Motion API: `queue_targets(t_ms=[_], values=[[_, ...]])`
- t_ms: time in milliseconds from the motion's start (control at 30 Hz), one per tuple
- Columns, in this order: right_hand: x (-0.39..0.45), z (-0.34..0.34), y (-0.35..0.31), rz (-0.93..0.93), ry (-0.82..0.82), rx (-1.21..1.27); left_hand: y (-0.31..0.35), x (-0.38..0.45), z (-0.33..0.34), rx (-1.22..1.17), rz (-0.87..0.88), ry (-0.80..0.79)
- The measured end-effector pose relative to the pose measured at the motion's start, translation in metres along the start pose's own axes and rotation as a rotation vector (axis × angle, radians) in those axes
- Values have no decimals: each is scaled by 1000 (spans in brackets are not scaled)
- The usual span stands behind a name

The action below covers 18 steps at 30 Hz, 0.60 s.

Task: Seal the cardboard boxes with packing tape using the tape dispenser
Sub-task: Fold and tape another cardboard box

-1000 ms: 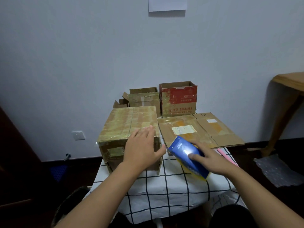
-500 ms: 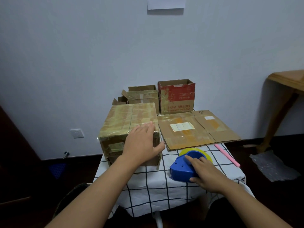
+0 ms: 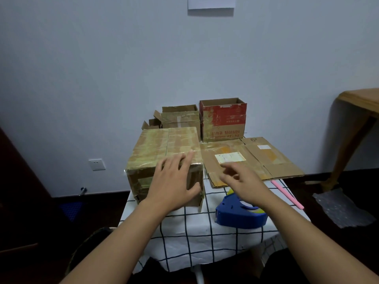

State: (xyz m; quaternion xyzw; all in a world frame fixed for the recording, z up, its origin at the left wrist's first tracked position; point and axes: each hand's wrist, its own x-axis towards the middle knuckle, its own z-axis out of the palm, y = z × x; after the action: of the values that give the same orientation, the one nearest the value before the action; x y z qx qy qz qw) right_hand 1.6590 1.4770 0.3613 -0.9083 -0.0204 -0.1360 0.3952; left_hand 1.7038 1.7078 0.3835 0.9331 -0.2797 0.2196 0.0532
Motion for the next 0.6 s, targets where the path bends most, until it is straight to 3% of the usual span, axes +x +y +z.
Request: queue_targets(t_ms=[100,200,300,500,600], values=[[8,19,-36,-111,140,138,-11,-9,-9,-6,-35,96],[9,36,-49,-297,131,-101,-31,-21,-16,9,-124,193],[9,50,-48,-358,73,-282,-48,-34,-13,-7,-171,184],[12,54,-60,-414,207,-468,-63,-42,-6,-54,-99,215],[17,66,-83,-487,104,-606,-64,-43,-7,-69,-90,206]])
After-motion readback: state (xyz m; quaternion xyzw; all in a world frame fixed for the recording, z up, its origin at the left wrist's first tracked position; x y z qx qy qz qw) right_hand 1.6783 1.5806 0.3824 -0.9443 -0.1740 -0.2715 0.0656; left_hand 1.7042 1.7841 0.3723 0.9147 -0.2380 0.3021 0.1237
